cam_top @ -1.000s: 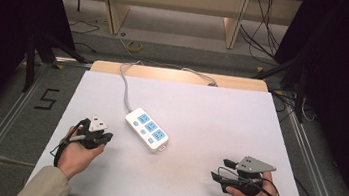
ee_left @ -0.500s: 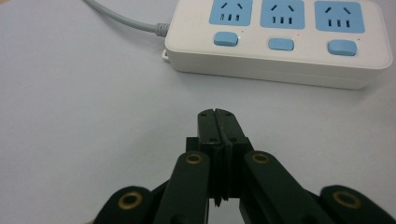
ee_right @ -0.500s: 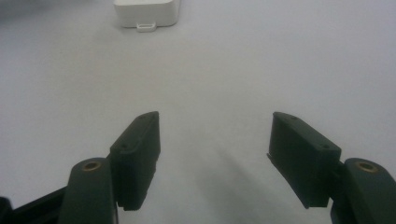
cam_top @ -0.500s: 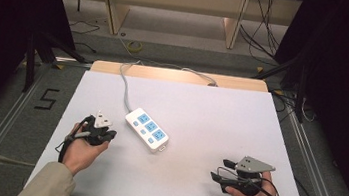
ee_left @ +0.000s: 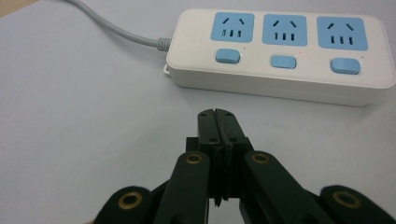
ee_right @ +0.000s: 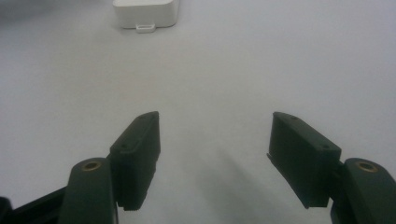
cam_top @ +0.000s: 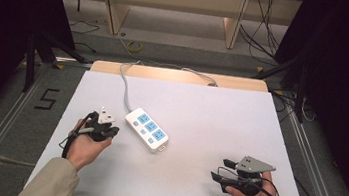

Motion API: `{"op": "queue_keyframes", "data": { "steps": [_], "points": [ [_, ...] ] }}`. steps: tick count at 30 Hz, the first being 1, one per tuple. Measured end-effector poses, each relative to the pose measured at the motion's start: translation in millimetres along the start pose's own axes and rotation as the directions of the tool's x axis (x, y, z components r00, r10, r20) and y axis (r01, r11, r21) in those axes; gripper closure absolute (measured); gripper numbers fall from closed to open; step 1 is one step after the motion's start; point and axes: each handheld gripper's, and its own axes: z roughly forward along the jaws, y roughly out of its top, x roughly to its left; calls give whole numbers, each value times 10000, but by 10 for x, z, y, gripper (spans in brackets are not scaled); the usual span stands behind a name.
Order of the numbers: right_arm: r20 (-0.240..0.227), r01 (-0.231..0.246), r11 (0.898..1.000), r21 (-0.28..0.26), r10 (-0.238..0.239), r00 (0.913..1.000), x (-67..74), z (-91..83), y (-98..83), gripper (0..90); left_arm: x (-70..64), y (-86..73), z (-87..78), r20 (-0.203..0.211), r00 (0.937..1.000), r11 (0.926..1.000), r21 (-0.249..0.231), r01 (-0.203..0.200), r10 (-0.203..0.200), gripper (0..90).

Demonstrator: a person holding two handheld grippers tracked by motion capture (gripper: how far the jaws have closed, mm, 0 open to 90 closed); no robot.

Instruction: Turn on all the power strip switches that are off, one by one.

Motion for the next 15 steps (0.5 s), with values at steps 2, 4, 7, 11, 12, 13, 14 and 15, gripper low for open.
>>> {"op": "queue_keyframes", "data": {
  "steps": [2, 4, 7, 11, 12, 13, 14, 15],
  "points": [
    [6, 1, 10000, 7, -1, 10000, -2, 0, 0, 347, 3, 17, 11, -23, 10000, 10000, -2, 19, -19, 900],
    [3, 6, 10000, 31, -6, 10000, -3, -1, 0, 347, 8, 36, 18, -42, 10000, 10000, -18, -6, 6, 899],
    [-6, 1, 10000, 16, -1, 10000, -4, -1, -1, 347, 7, 60, 28, -45, 10000, 10000, -7, -10, 10, 900],
    [-6, -1, 10000, 25, 1, 10000, -5, 1, -2, 346, 7, 86, 42, -24, 10000, 10000, 18, -20, 21, 900],
    [-6, -1, 10000, 25, 1, 10000, -5, 1, -2, 346, 6, 93, 44, -36, 10000, 10000, 29, -18, 18, 900],
    [-1, 0, 10000, 28, 0, 10000, -6, 1, -2, 346, 10, 101, 47, -41, 10000, 10000, 17, -56, 57, 900],
    [-1, 0, 10000, 28, 0, 10000, -6, 1, -2, 346, 11, 110, 50, -23, 10000, 10000, 9, -45, 45, 900],
    [-1, -4, 10000, 24, 4, 10000, -5, 2, -2, 347, 12, 118, 52, -23, 10000, 10000, 14, -23, 23, 900]
  ]
}}
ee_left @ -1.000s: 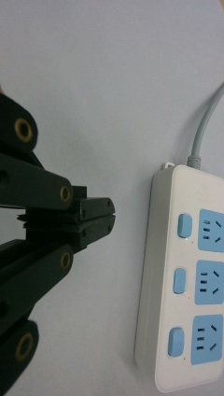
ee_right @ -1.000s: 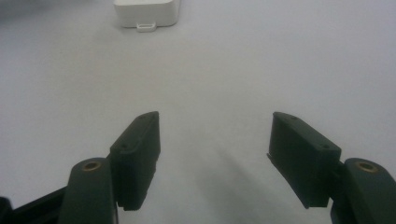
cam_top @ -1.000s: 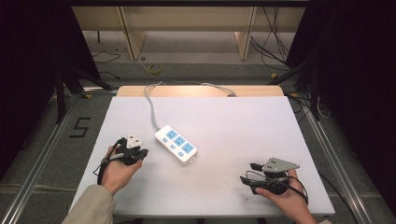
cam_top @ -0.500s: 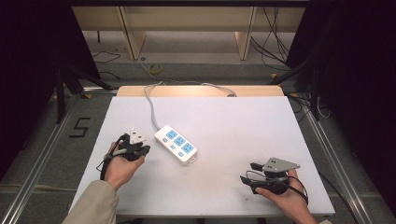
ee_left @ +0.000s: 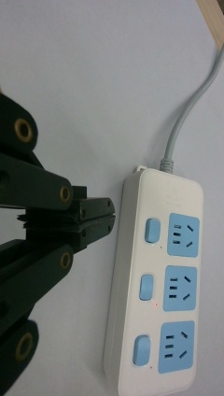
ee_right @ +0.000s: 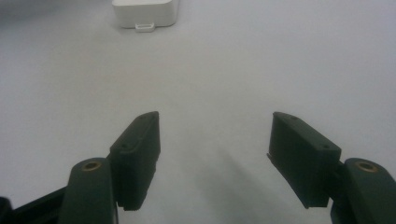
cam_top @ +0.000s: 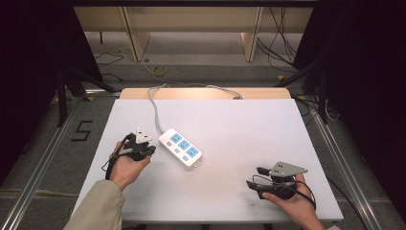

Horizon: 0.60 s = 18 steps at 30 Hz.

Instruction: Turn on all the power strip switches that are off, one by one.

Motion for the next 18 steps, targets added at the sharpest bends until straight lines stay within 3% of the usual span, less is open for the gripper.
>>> {"op": "queue_keyframes", "data": {
  "steps": [18],
  "points": [
    [-1, -11, 10000, -2, 11, 10000, -3, 1, -1, 347, 7, 187, 80, 52, 9998, 9994, 287, -207, 206, 900]
  ]
}}
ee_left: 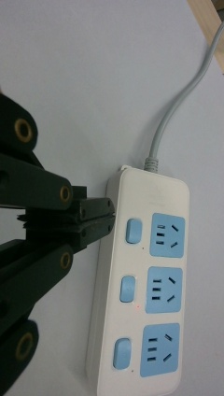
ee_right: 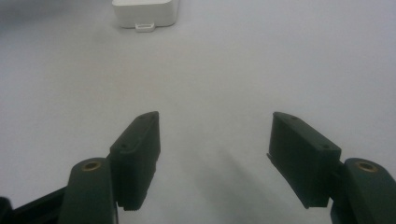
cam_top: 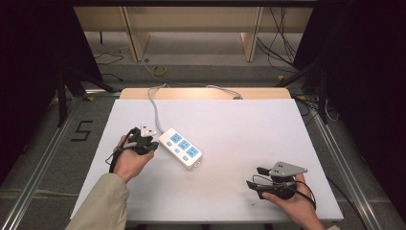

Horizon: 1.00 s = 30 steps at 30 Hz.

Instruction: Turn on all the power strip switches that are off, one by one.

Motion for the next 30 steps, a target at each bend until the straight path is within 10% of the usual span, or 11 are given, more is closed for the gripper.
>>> {"op": "queue_keyframes", "data": {
  "steps": [30],
  "points": [
    [-26, 6, 10000, -16, -6, 10000, -5, 0, -1, 344, 40, 320, 217, 92, 9995, 9971, 698, -307, 301, 900]
  ]
}}
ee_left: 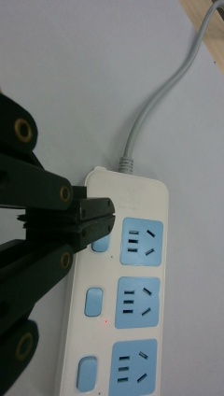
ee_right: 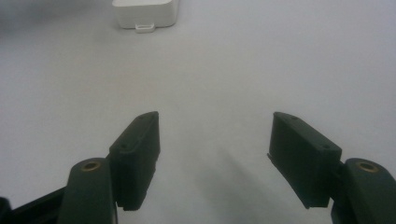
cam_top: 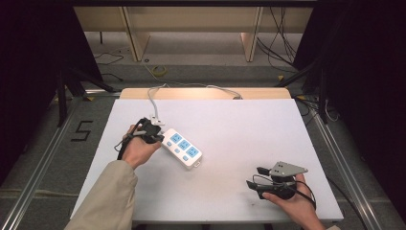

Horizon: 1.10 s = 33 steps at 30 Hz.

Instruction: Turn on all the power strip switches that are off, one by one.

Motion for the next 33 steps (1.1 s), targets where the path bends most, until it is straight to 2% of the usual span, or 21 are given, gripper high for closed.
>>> {"op": "queue_keyframes", "data": {
  "steps": [15, 23, 33],
  "points": [
    [-5, 13, 10000, 10, -13, 10000, 0, 5, -1, 344, 4, 112, 125, 62, 9998, 9984, 533, -203, 200, 900],
    [-8, 17, 10000, 0, -17, 10000, -1, 4, 0, 344, -50, 173, 176, 151, 9987, 9960, 752, -489, 479, 900],
    [-17, 28, 10000, 8, -28, 10000, 2, 1, 3, 344, -79, 211, 233, 303, 9979, 9936, 961, -596, 569, 900]
  ]
}}
